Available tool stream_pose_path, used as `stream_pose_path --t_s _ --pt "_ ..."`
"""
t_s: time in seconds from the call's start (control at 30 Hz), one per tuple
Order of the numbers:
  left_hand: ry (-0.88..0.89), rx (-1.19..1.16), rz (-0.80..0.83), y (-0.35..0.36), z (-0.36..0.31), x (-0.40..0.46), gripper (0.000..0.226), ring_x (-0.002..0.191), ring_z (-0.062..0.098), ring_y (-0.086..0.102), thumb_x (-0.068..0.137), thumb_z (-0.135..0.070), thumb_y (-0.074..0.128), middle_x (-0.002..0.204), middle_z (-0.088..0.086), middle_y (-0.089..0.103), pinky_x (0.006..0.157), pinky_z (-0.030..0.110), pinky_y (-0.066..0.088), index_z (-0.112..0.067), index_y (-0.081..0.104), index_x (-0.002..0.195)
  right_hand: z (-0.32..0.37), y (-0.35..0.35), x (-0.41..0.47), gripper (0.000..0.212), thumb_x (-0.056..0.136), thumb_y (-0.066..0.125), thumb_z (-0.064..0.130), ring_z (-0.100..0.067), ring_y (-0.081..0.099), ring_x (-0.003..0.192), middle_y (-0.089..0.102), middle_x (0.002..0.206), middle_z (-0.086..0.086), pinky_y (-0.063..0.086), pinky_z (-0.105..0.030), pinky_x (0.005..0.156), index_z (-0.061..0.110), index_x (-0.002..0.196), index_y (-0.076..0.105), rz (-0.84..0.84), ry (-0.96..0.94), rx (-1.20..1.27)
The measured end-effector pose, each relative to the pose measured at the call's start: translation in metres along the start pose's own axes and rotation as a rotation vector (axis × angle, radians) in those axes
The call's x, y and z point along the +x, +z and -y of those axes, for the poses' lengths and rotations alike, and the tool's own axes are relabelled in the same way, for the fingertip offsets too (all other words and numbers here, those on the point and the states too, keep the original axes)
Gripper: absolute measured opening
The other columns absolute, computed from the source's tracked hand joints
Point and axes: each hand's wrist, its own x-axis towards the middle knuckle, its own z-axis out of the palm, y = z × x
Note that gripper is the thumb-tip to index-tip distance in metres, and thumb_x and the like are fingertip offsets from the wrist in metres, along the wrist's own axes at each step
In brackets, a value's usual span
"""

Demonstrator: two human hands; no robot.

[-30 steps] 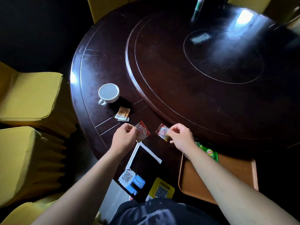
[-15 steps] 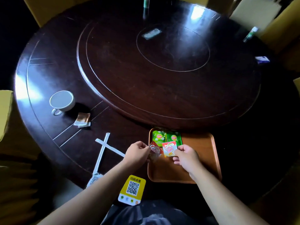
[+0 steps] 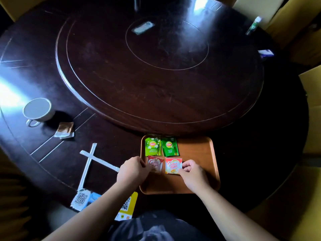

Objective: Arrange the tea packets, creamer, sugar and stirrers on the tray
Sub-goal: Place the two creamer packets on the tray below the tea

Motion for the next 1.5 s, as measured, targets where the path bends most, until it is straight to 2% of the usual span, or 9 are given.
stream_pose_path --t_s 0.1,0.27,0.37,0.5,0.87,1.0,1.17,1.3,1.5 --pt "0.093 0.109 -0.067 0.001 0.005 -0.001 0.030 0.079 0.020 0.059 0.077 -0.050 0.070 0.074 -0.010 0.057 0.062 0.031 0.040 -0.023 0.057 0.077 0.001 -0.005 0.001 0.022 0.081 0.074 0.034 -0.016 0.064 0.084 0.062 0.096 0.009 0.047 -0.029 0.068 0.029 0.097 0.059 -0.049 -0.081 -0.100" --pt "0.723 0.301 -0.131 0.020 0.022 0.001 0.025 0.090 0.024 0.056 0.074 -0.031 0.065 0.097 0.001 0.062 0.076 0.040 0.056 -0.020 0.065 0.097 0.004 0.000 0.004 0.027 0.084 0.071 0.030 -0.020 0.060 0.100 0.058 0.110 0.002 0.052 -0.033 0.078 0.023 0.109 0.065 0.001 -0.401 -0.274" --pt "0.838 0.402 -0.097 0.028 0.022 -0.005 0.037 0.098 0.024 0.059 0.075 -0.032 0.060 0.107 0.001 0.065 0.082 0.037 0.057 -0.021 0.068 0.110 0.007 0.005 0.002 0.027 0.086 0.069 0.026 -0.023 0.053 0.106 0.059 0.112 -0.001 0.051 -0.038 0.088 0.017 0.111 0.068 0.018 -0.556 -0.376" --pt "0.828 0.458 -0.061 0.034 0.021 -0.010 0.043 0.097 0.026 0.061 0.079 -0.035 0.049 0.113 0.003 0.066 0.080 0.037 0.057 -0.019 0.067 0.115 0.007 0.010 -0.001 0.021 0.083 0.069 0.023 -0.026 0.053 0.103 0.062 0.108 -0.001 0.053 -0.042 0.083 0.018 0.103 0.070 -0.035 -0.615 -0.411" --pt "0.769 0.509 -0.039 0.042 0.017 -0.007 0.058 0.105 0.026 0.057 0.078 -0.045 0.052 0.124 0.004 0.061 0.089 0.038 0.055 -0.020 0.059 0.130 0.013 0.012 0.003 0.025 0.087 0.067 0.024 -0.027 0.054 0.104 0.064 0.110 -0.002 0.053 -0.041 0.086 0.017 0.112 0.071 -0.078 -0.655 -0.441" --pt "0.756 0.513 -0.032 0.041 0.017 -0.008 0.062 0.105 0.026 0.057 0.078 -0.048 0.043 0.124 0.004 0.061 0.090 0.038 0.054 -0.019 0.057 0.131 0.017 0.011 0.002 0.027 0.089 0.066 0.026 -0.027 0.053 0.107 0.062 0.114 -0.002 0.052 -0.041 0.087 0.018 0.115 0.070 -0.064 -0.636 -0.463" --pt "0.773 0.490 -0.032 0.038 0.019 -0.006 0.053 0.103 0.025 0.057 0.079 -0.045 0.054 0.122 0.003 0.061 0.087 0.038 0.055 -0.023 0.058 0.127 0.020 0.009 -0.001 0.025 0.091 0.065 0.028 -0.027 0.053 0.108 0.061 0.114 -0.002 0.051 -0.040 0.086 0.019 0.113 0.069 -0.053 -0.620 -0.480" --pt "0.767 0.440 -0.051 0.028 0.021 -0.005 0.043 0.099 0.024 0.056 0.080 -0.048 0.050 0.113 0.001 0.060 0.081 0.041 0.055 -0.026 0.063 0.116 0.024 0.008 -0.005 0.022 0.090 0.063 0.027 -0.027 0.054 0.106 0.062 0.111 -0.003 0.052 -0.042 0.084 0.018 0.110 0.068 -0.047 -0.592 -0.482" --pt "0.629 0.281 0.009 -0.006 0.042 -0.004 0.031 0.098 0.020 0.057 0.086 -0.047 0.053 0.103 -0.004 0.063 0.079 0.038 0.052 -0.027 0.065 0.107 0.042 0.013 -0.012 0.017 0.092 0.059 0.032 -0.024 0.057 0.103 0.066 0.103 0.000 0.050 -0.037 0.080 0.020 0.102 0.067 -0.001 -0.559 -0.487"
